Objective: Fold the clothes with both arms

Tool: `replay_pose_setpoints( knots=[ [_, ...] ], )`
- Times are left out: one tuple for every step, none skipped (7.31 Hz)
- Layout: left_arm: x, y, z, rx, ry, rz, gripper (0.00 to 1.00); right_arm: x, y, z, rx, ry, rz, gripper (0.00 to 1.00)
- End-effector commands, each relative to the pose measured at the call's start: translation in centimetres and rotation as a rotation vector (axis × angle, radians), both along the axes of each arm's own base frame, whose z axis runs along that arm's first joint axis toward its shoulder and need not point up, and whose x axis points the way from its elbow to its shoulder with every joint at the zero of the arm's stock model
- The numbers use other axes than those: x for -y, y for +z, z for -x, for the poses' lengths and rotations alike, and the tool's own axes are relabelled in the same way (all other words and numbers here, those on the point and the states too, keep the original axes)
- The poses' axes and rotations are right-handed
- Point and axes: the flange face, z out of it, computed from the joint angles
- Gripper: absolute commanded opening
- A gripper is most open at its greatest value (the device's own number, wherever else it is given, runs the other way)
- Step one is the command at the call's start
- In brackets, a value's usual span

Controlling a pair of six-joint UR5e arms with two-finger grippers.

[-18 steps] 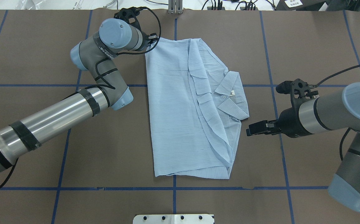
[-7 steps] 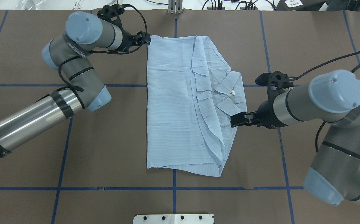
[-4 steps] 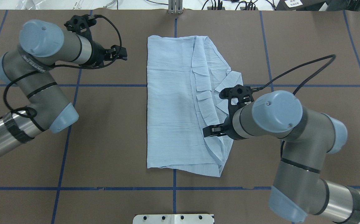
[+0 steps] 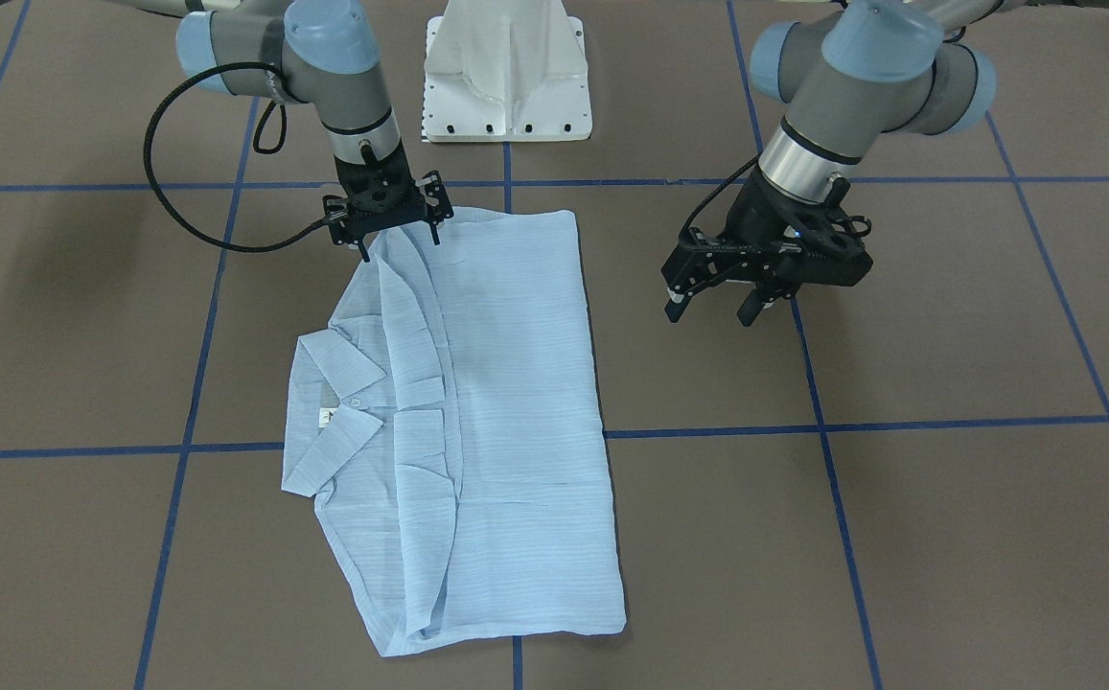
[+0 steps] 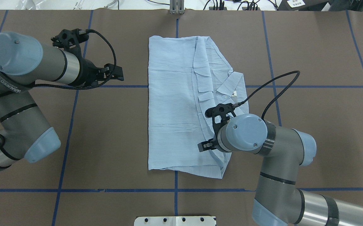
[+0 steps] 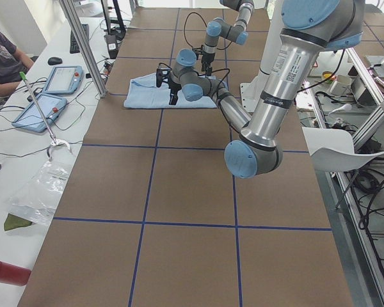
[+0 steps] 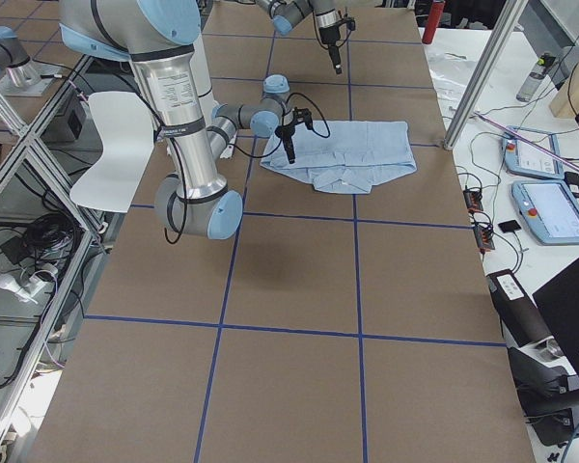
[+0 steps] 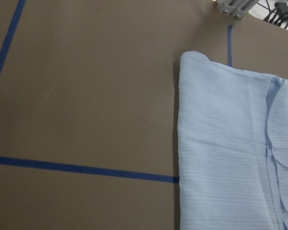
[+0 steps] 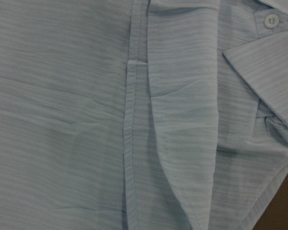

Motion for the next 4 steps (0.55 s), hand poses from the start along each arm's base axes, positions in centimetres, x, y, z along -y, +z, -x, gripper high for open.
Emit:
replay_pose_setpoints(
  knots=[
    [-0.7,0.5,-1.1,0.005,0.017,0.011,1.0,0.0,1.4,1.0,-0.036,-0.03,-0.014,1.0],
    [-0.9,0.5,-1.4,0.006,0.023,0.011,1.0,-0.3,1.9,1.1,-0.046,-0.036,-0.01,1.0],
    [-1.0,0.3,-1.5,0.003,0.024,0.01,1.0,-0.5,2.1,1.3,-0.05,-0.04,-0.01,1.0],
    [-1.0,0.3,-1.5,0.001,0.025,0.011,1.0,-0.5,2.8,1.6,-0.063,-0.042,-0.004,1.0]
  ],
)
